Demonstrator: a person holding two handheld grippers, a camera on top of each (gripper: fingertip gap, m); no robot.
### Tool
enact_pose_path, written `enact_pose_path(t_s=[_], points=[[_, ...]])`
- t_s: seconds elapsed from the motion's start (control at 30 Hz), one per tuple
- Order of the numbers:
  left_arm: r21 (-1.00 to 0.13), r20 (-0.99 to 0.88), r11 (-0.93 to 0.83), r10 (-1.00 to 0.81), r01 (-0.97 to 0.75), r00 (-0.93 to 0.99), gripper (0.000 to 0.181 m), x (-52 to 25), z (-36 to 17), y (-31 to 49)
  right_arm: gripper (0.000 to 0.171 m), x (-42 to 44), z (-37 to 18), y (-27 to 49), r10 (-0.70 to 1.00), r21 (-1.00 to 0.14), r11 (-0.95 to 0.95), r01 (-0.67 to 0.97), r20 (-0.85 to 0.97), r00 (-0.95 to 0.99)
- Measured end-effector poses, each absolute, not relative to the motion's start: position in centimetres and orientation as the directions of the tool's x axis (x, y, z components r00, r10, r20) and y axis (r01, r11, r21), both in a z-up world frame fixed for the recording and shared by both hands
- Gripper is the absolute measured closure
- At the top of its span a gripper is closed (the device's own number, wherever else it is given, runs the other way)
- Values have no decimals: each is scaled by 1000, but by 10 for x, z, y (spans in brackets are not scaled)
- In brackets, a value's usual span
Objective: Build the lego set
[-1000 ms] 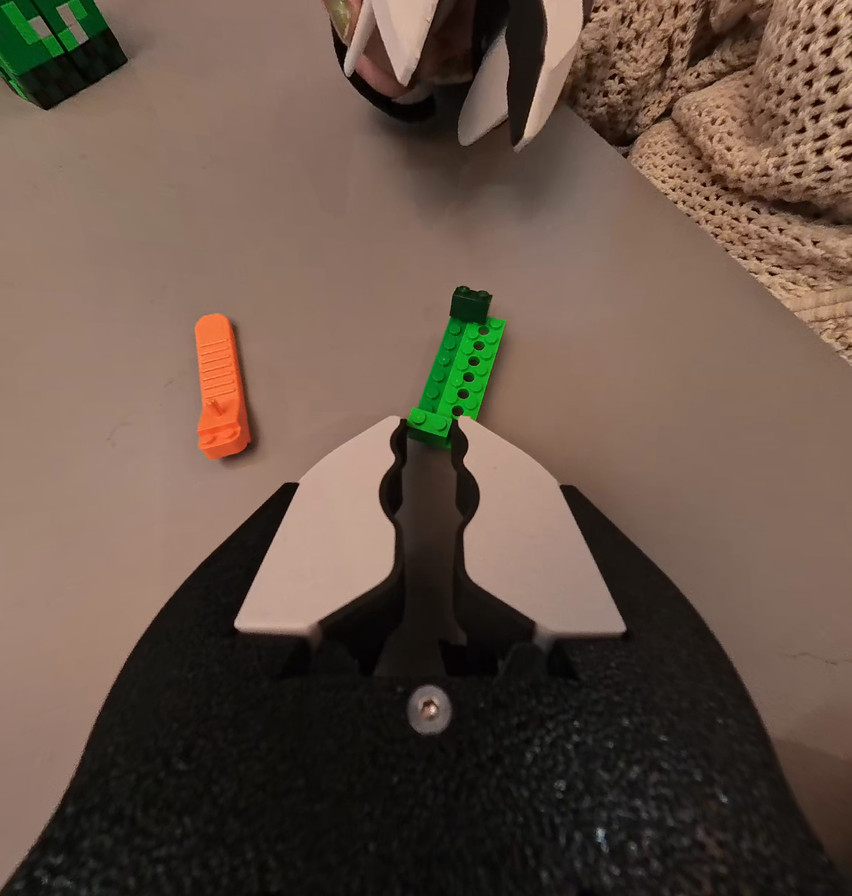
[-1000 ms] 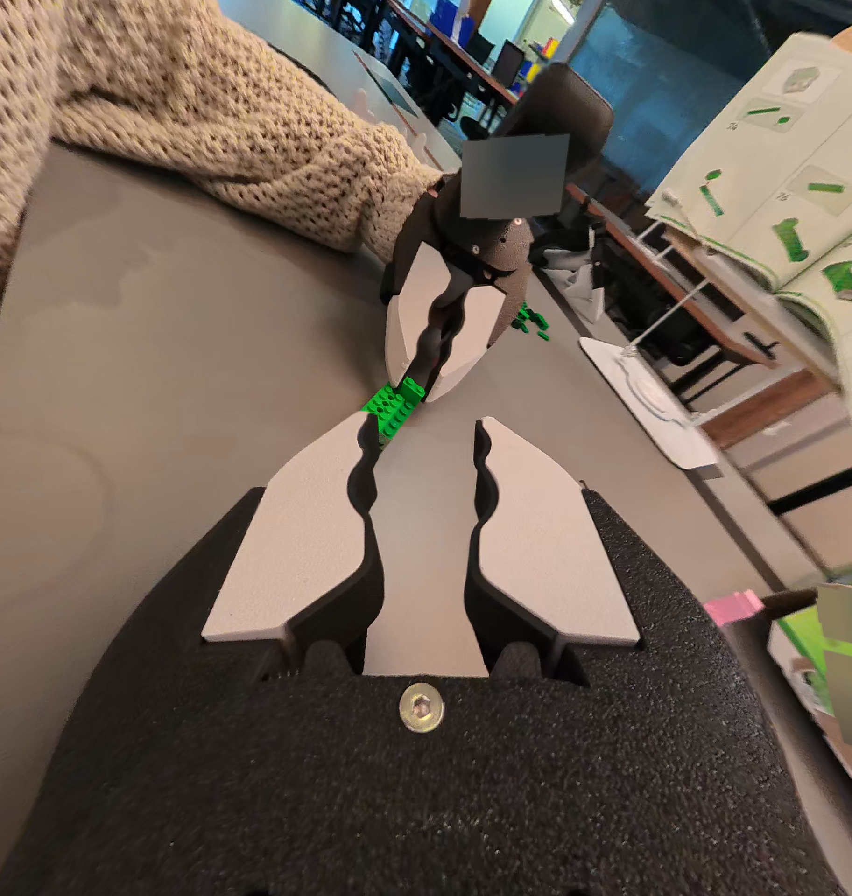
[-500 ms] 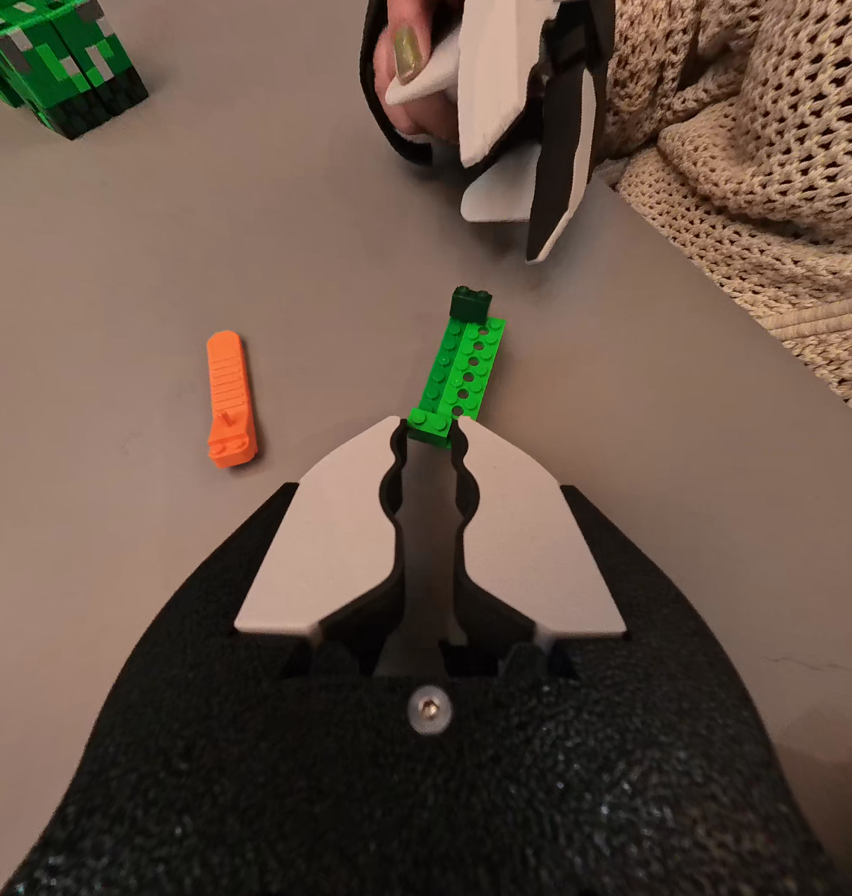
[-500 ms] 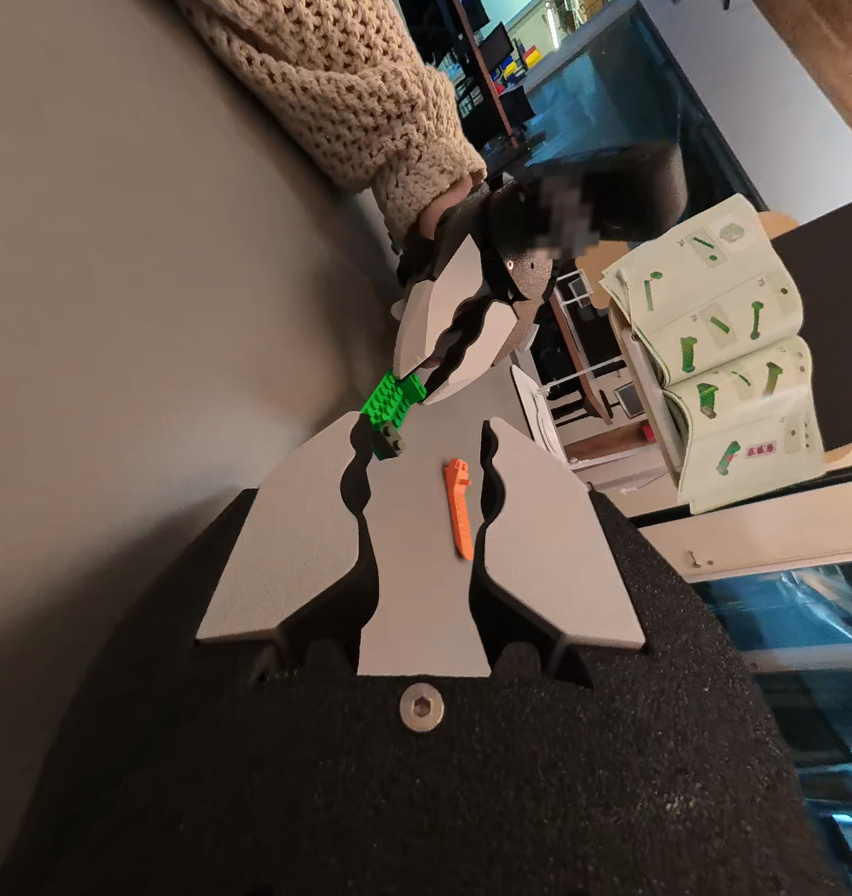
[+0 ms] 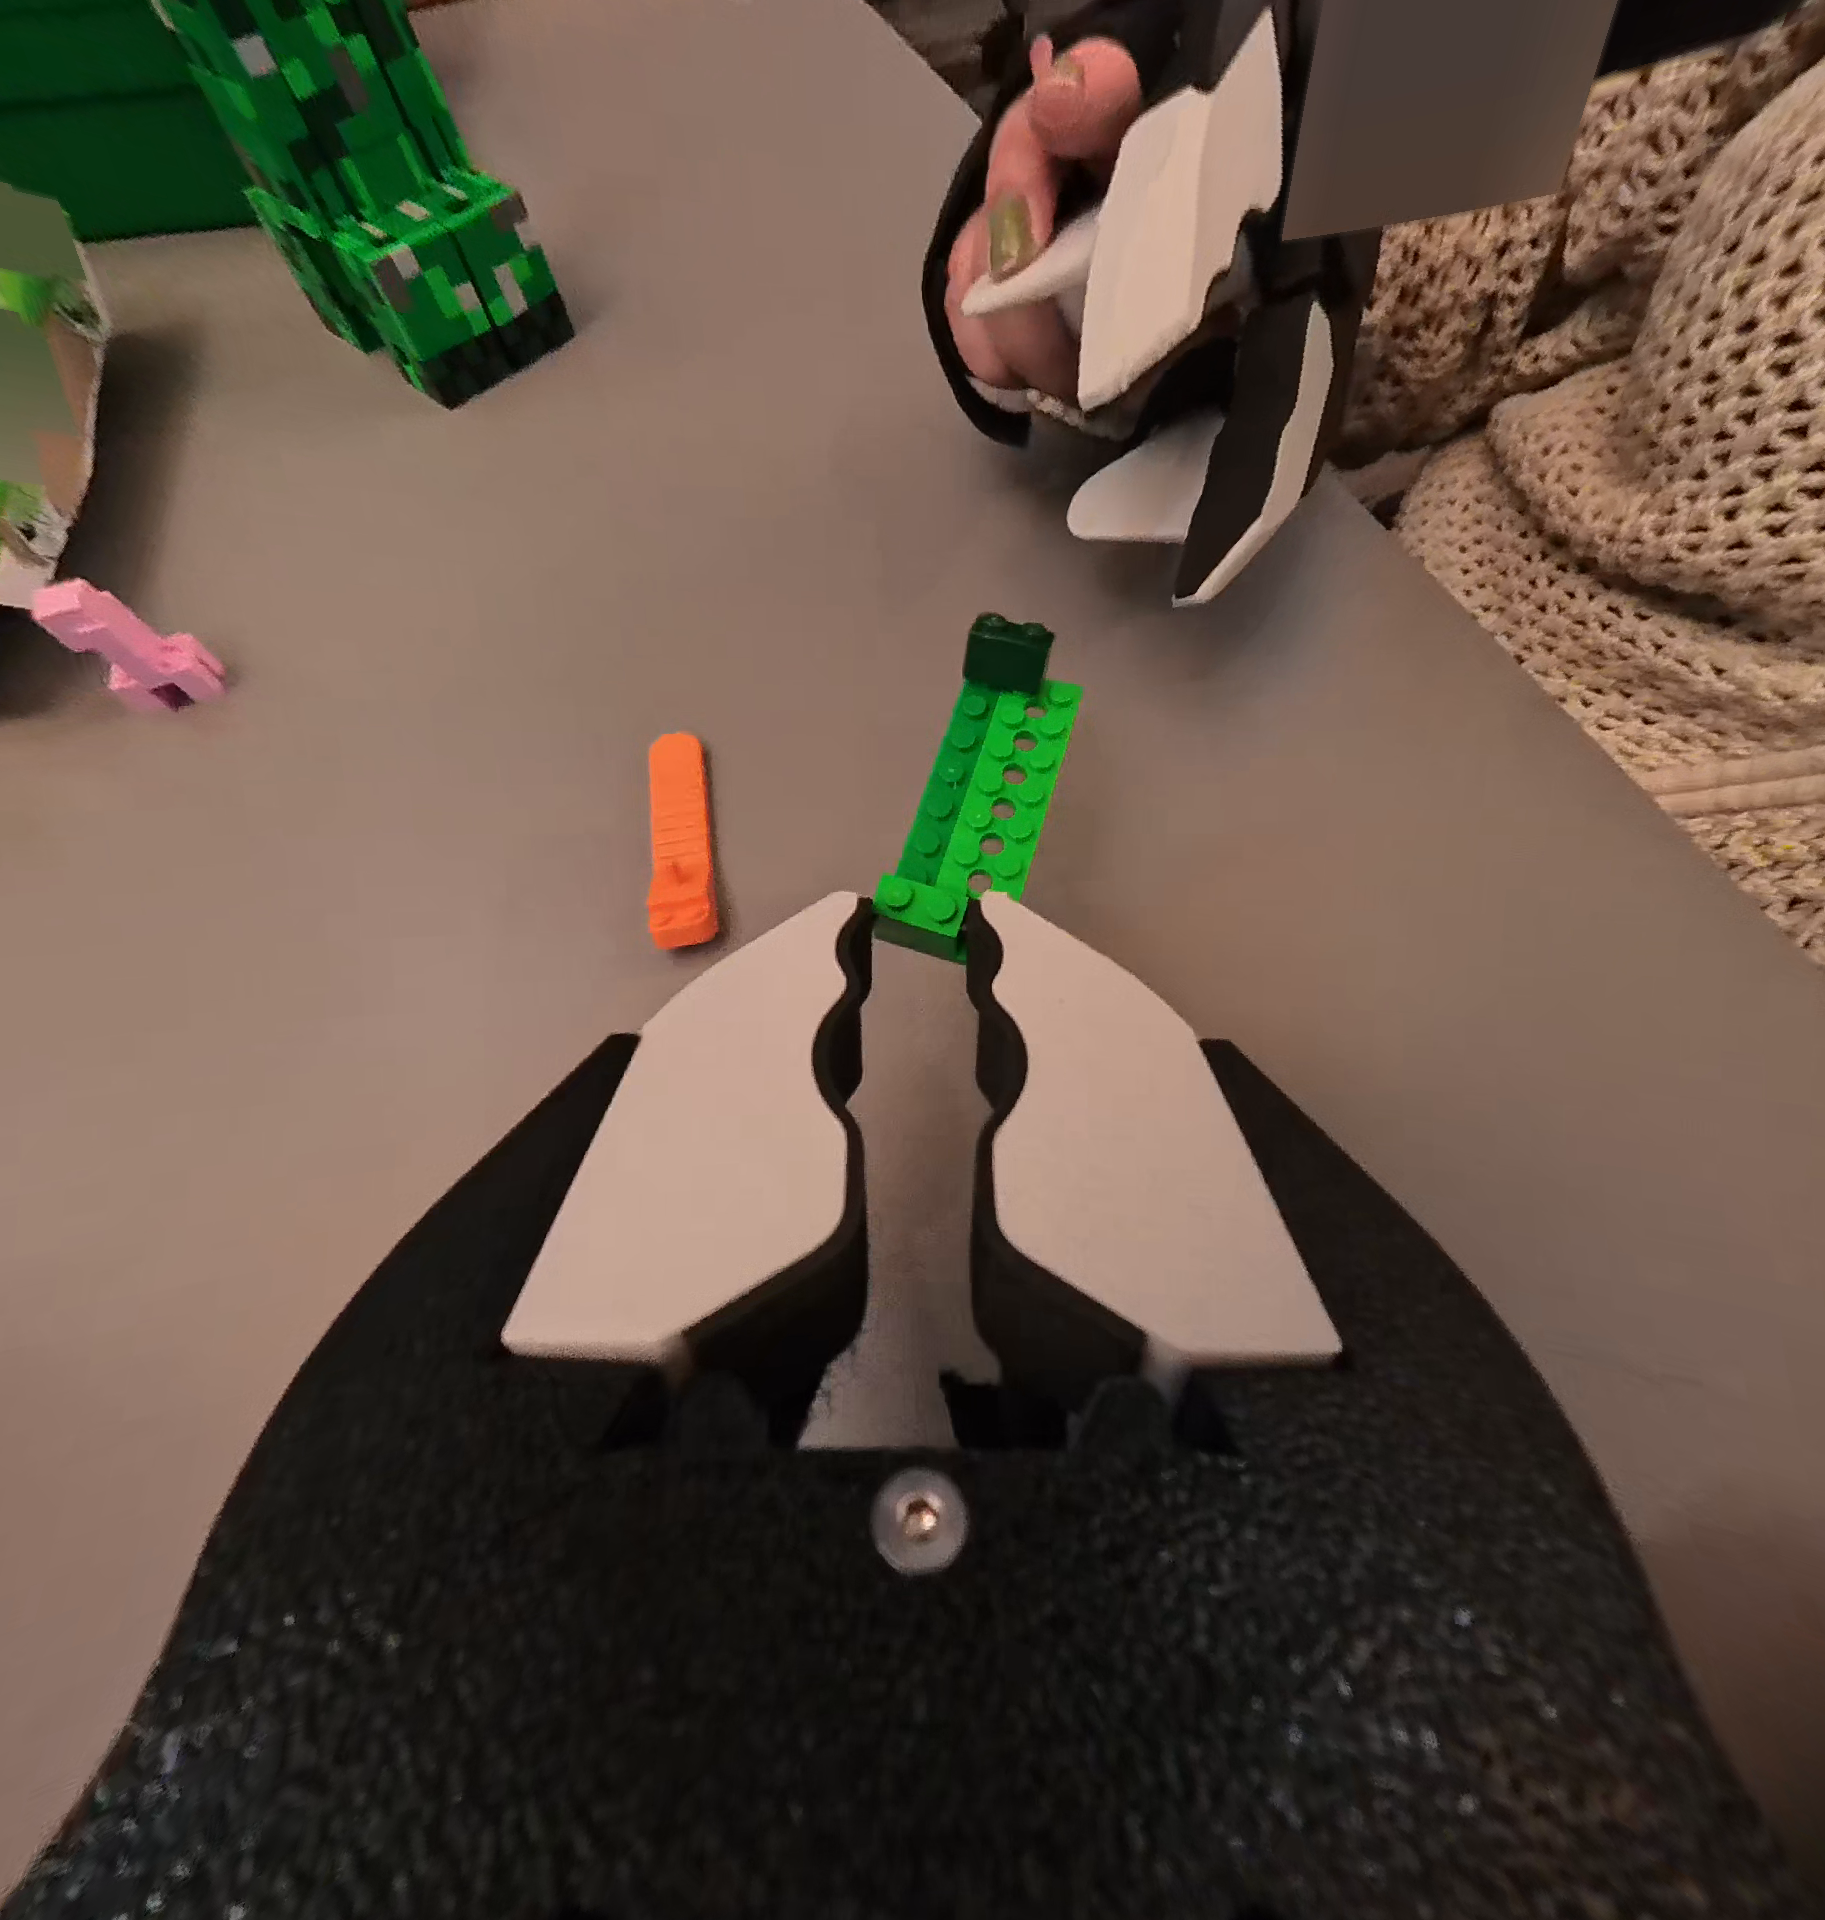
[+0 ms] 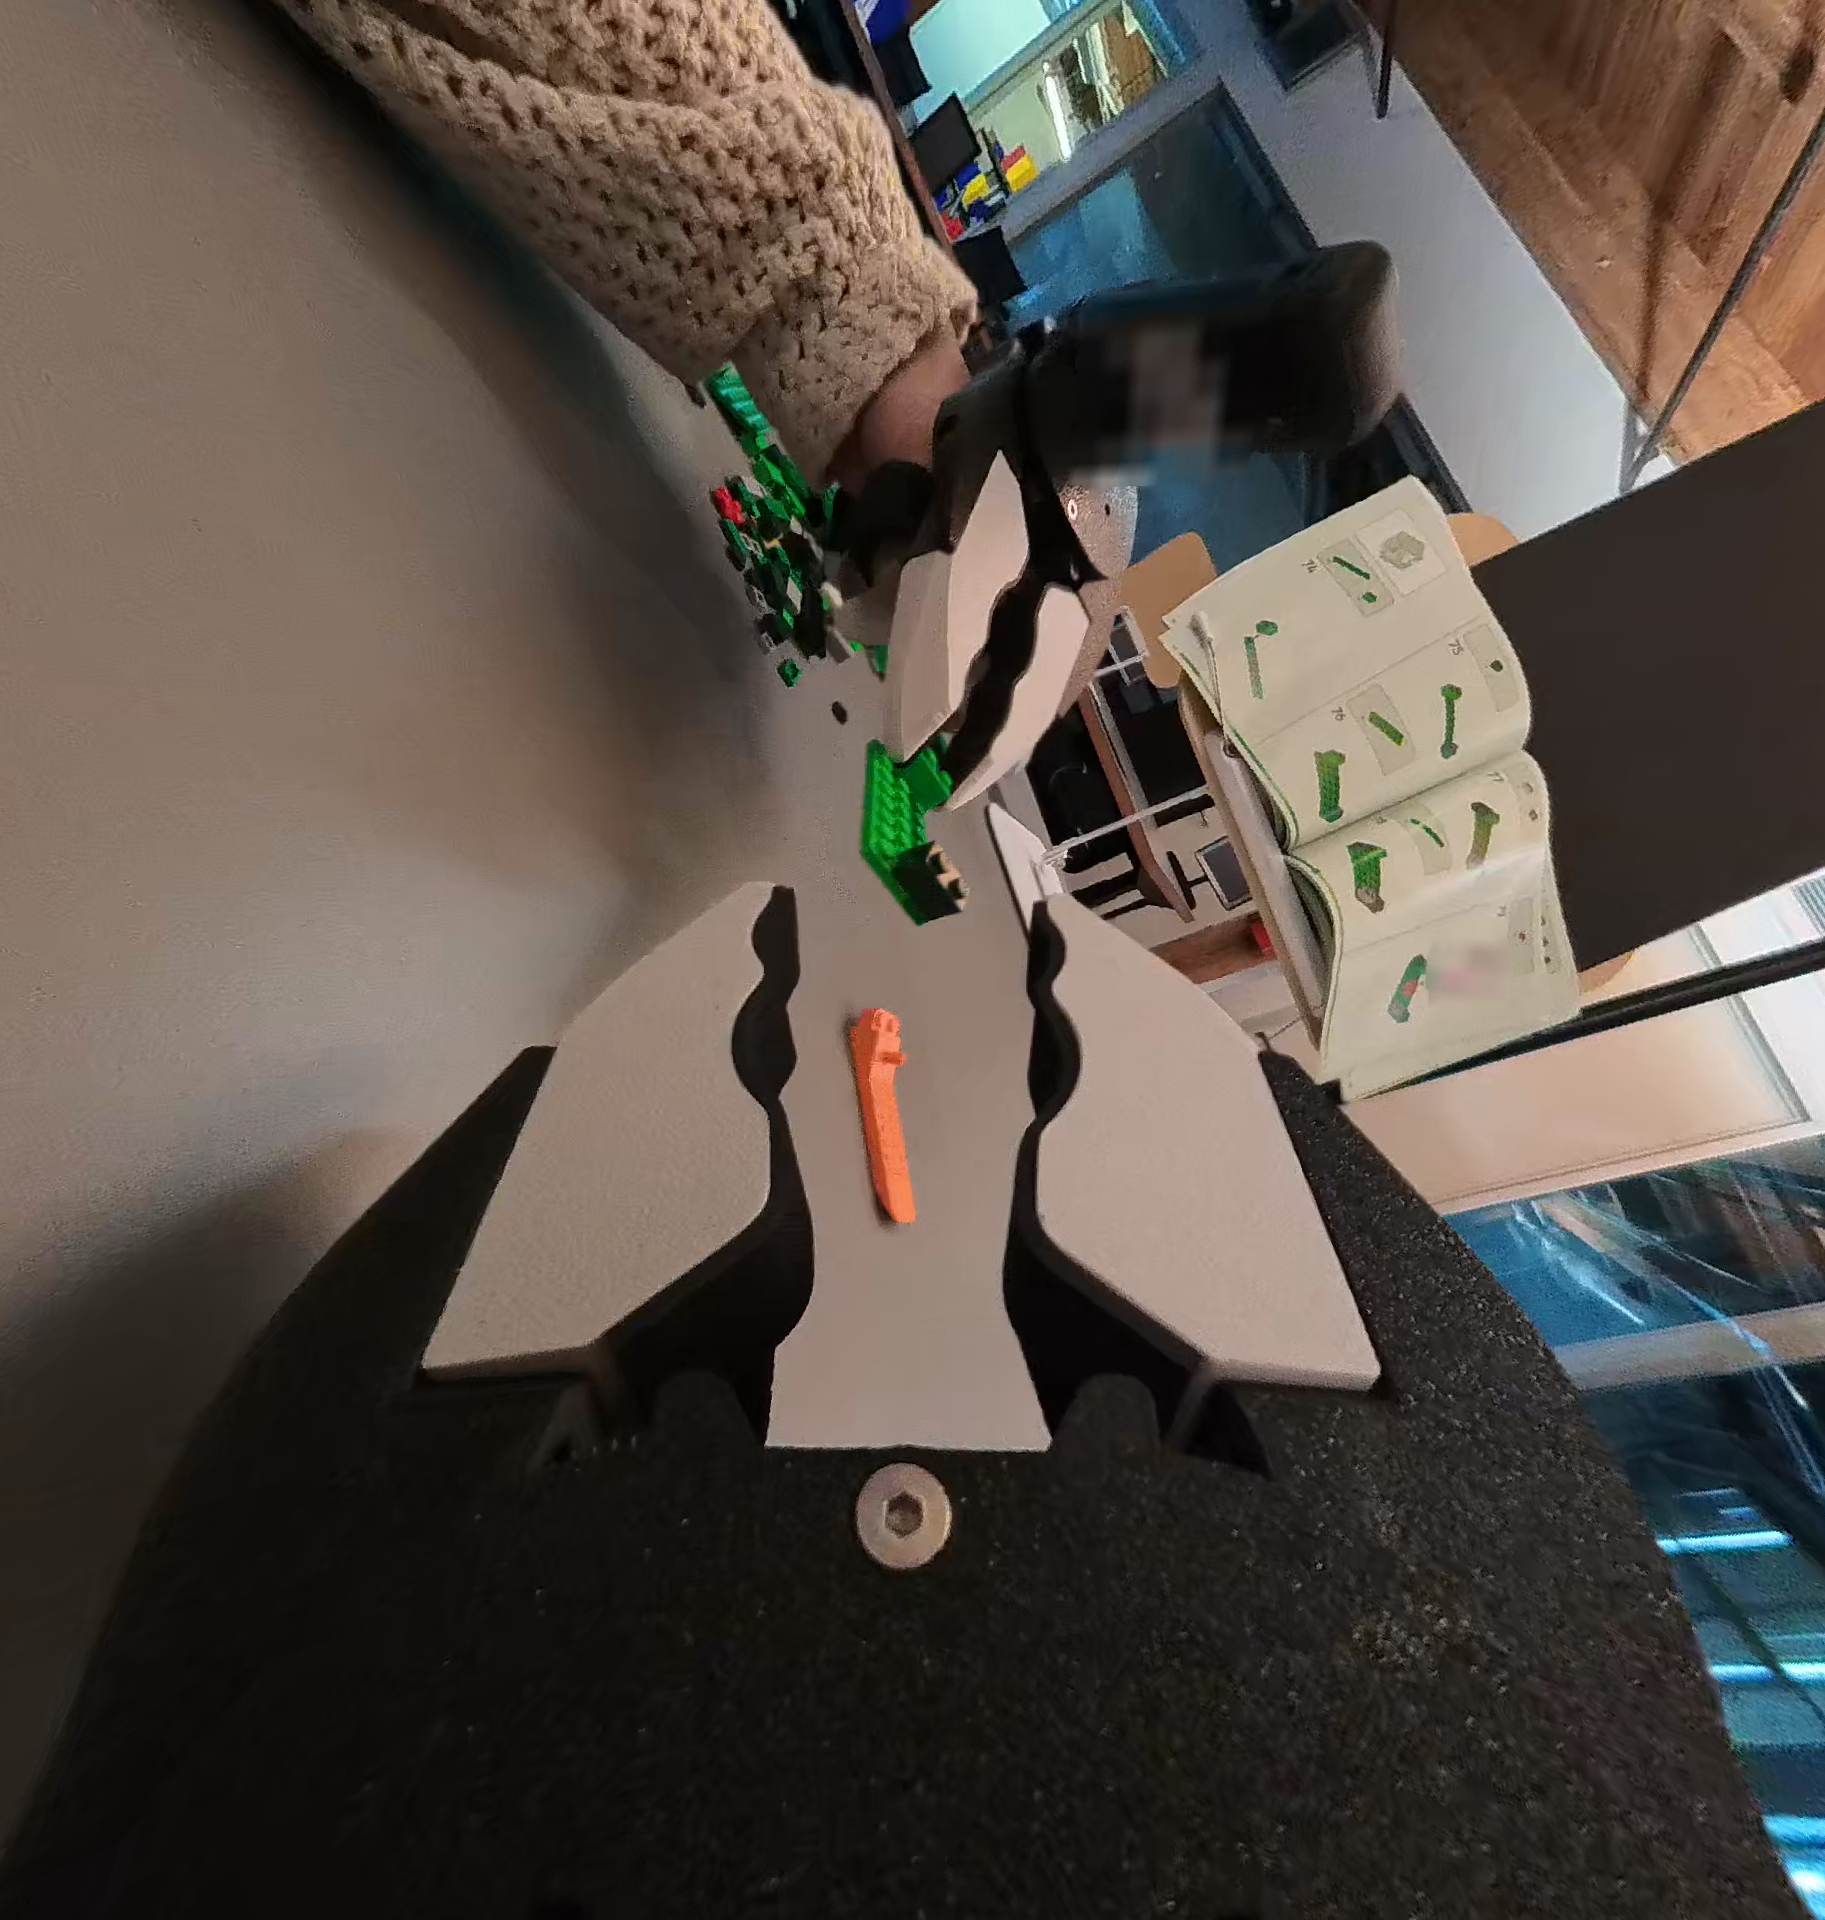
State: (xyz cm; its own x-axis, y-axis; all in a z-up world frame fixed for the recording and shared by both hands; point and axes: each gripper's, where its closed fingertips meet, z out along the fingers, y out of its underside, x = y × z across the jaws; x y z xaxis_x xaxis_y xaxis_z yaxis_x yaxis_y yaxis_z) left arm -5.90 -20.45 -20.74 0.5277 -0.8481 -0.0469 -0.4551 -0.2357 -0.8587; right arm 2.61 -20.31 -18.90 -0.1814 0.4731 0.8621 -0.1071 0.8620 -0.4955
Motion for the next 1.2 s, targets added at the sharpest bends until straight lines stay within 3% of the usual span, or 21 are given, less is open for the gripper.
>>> enact_pose_path(t_s=[0.5,0.87,1.2], points=[[-863,-60,-219,-851,-455,522,165,-63,-181,-216,131,8,-160,-210,358,-361,919,-156,932,-52],[-881,-24,-223,-860,-418,510,165,-60,-176,-218,127,-12,-163,-218,142,-141,982,-124,990,0],[-885,-20,-215,-868,-413,496,165,-55,-173,-220,141,-16,-163,-214,80,-76,993,-87,996,46]])
